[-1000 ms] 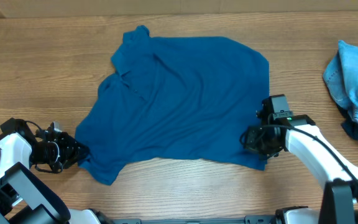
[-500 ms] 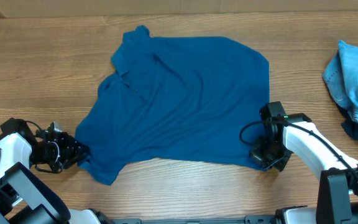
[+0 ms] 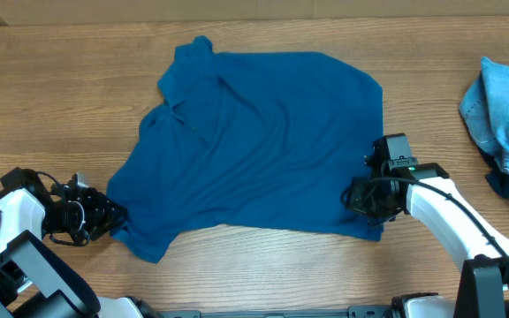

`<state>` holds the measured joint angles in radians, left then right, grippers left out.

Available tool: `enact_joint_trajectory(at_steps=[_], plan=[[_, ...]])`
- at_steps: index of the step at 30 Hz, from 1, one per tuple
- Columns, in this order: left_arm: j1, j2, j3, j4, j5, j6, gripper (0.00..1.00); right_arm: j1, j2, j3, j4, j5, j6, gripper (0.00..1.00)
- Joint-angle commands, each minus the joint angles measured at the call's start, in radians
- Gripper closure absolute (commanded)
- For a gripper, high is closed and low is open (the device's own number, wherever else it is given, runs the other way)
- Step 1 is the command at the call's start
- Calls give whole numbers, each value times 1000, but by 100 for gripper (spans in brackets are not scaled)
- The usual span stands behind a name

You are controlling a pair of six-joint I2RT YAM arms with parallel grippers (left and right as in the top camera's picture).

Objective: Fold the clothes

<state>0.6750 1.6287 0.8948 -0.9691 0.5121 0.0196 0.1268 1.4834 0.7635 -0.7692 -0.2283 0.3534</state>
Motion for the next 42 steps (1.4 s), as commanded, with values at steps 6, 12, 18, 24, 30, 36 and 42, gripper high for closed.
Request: enact_joint_trajectory(at_steps=[6,12,18,24,30,36,42], plan=[[5,-23,13,-3,2,21,67,-8,117,4,79,4,-48,96],[5,-23,13,-4,2,21,67,-11,116,4,-106,237,272,96],[5,-23,13,-18,2,21,64,-132,116,4,-232,227,429,96],[5,-23,13,-35,6,19,59,-192,92,5,-201,235,357,96],[5,-55,45,-32,131,96,67,-131,-35,58,-159,227,196,96],[5,-196,173,-71,153,116,54,-115,-162,105,-129,191,191,94],[-20,-328,235,16,187,96,37,-114,-158,105,-2,-103,31,92]])
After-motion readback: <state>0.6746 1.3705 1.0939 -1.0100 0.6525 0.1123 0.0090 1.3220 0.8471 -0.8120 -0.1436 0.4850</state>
